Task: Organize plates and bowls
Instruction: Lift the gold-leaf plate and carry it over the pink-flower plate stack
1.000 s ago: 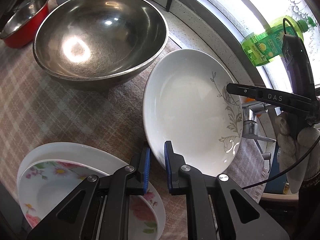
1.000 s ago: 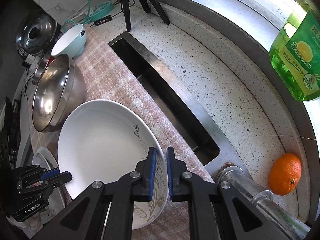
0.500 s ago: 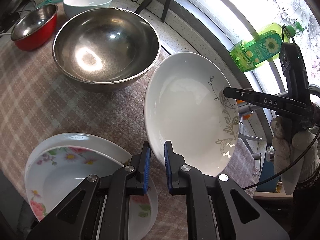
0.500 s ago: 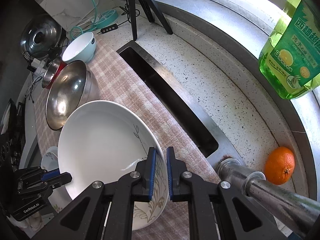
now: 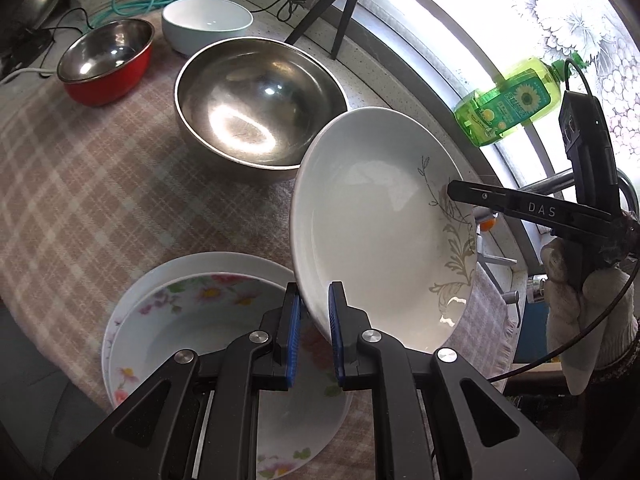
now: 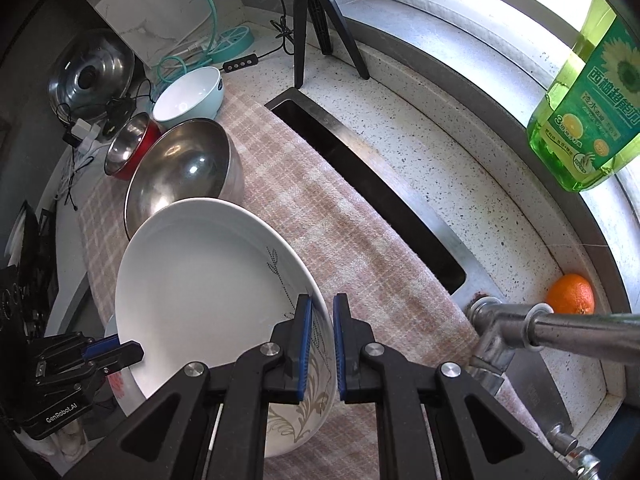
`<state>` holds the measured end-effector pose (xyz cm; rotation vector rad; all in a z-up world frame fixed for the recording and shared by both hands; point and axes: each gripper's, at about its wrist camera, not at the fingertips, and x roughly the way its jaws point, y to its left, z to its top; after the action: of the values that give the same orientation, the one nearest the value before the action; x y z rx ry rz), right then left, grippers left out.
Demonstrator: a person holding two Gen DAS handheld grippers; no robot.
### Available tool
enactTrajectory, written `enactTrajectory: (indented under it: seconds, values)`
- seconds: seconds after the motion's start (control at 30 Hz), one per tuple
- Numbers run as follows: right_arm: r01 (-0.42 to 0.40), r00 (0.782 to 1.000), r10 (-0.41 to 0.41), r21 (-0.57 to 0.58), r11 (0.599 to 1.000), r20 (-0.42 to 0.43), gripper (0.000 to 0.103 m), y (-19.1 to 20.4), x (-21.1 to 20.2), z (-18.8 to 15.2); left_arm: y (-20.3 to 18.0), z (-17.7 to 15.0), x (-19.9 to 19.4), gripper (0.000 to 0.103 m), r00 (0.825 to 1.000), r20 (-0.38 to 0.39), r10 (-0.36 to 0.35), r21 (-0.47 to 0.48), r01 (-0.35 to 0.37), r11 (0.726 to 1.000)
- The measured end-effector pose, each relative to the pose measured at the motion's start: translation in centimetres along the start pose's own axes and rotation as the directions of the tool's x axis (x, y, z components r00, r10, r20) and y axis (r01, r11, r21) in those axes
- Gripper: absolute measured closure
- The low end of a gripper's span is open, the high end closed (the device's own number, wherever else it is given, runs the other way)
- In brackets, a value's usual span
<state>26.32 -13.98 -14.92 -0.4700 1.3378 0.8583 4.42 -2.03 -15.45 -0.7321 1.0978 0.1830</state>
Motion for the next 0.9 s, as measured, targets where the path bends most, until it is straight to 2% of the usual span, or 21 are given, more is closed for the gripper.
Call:
enactTrajectory:
  seconds: [0.5, 0.9]
  values:
    - [0.022, 1.000, -0.020, 0.112, 0.993, -0.021, 0.093, 6.7, 0.9, -5.8, 5.9, -1.8, -3.6, 0.091, 0.998, -0.053, -0.025, 0.097, 0.030, 0.995]
    - [0.012, 1.000, -0.006, 0.219, 0.976, -0.029, 0.093, 8.8, 2.5, -9.7, 8.4, -3.3, -3.7, 0.091, 0.993, -0.115, -0.030, 0.151, 0.048, 0.987]
